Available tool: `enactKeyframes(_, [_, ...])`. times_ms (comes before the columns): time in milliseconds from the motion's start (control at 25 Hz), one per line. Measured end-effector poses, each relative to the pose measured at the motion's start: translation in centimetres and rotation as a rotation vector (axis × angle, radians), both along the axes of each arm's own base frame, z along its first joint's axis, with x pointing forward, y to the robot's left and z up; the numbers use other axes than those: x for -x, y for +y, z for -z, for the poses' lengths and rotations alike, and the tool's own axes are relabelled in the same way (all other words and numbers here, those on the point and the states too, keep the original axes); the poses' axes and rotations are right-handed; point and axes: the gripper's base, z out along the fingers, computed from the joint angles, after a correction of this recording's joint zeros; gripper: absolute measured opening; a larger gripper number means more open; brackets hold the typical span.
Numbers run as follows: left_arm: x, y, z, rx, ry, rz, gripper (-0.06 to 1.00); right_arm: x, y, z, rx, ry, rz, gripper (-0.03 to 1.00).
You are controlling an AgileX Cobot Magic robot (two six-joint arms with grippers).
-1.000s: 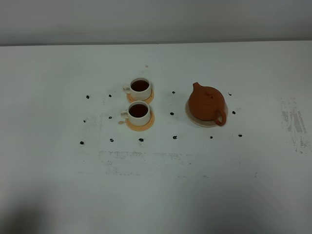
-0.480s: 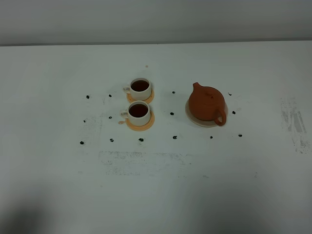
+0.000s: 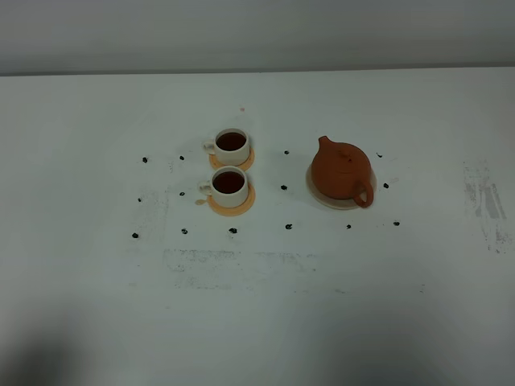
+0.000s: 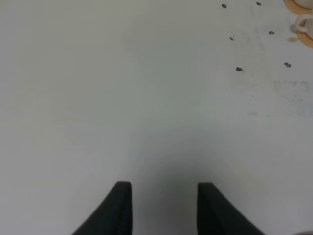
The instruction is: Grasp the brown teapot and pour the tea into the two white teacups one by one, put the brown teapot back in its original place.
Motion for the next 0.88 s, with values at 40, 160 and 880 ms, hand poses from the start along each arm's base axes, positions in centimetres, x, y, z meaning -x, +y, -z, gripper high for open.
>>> enactKeyframes(40, [0.00,0.00,0.00,0.000,0.000,0.000,0.35,0.00,0.00,0.00,0.000,0.000,0.001,0.31])
enactKeyframes(160, [0.00,0.00,0.00,0.000,0.000,0.000,0.35,0.00,0.00,0.01,0.000,0.001,0.001,0.31])
enactKeyframes(880, [0.06,0.07,0.00,0.000,0.000,0.106,0.35,0.00,0.01,0.00,-0.001,0.001,0.001,0.31])
